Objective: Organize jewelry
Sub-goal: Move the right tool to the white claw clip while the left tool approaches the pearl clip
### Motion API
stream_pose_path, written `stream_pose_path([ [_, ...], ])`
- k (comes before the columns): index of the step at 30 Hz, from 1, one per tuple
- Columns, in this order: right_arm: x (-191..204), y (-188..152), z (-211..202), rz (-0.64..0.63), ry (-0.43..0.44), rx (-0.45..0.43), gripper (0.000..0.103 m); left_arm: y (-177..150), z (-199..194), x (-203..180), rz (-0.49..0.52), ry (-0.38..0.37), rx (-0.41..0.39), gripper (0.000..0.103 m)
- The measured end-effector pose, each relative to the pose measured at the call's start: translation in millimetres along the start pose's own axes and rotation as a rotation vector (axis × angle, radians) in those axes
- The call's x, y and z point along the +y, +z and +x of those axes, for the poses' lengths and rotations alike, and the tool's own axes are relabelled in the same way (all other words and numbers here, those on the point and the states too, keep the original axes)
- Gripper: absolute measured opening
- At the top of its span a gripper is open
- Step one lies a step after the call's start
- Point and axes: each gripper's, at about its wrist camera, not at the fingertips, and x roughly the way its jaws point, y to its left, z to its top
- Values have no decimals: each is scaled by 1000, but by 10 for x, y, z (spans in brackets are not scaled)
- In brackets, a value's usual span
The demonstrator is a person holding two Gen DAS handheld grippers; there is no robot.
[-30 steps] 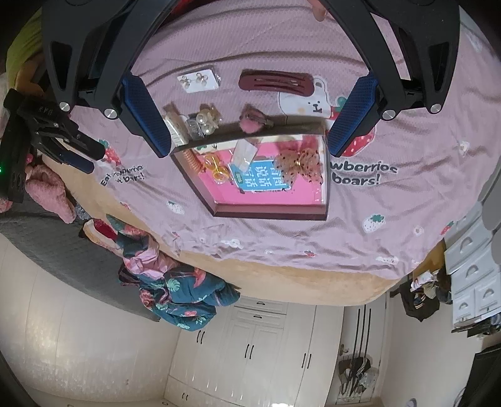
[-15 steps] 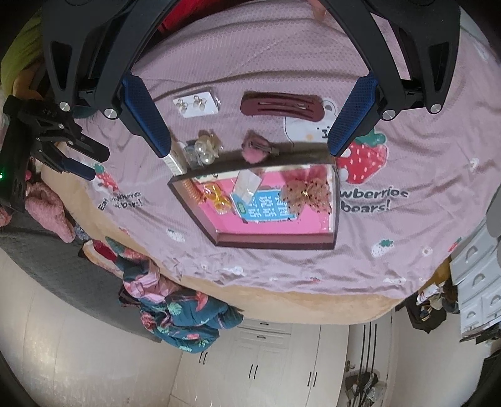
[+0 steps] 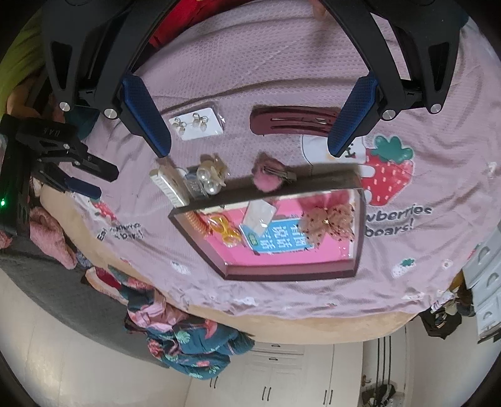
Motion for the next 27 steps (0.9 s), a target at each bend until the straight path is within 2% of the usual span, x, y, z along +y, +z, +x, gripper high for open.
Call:
stream_pose_path([
  [16,-40,-62,355,-7,-2,75,85,-86,457,-112,51,-4,83,94],
  [19,-64,-50,448,-1,13,100,77,-62,538,-124,59,-10,93,93],
  [24,-79,-7,629,6,42,138,65,-14,710,-242,94,-34,121,76],
  [25,-78,6,680,0,50,148,60,-7,740,-265,102,-36,127,72],
  [27,-85,28,761,-8,48,164,53,9,809,-308,117,-36,139,71],
])
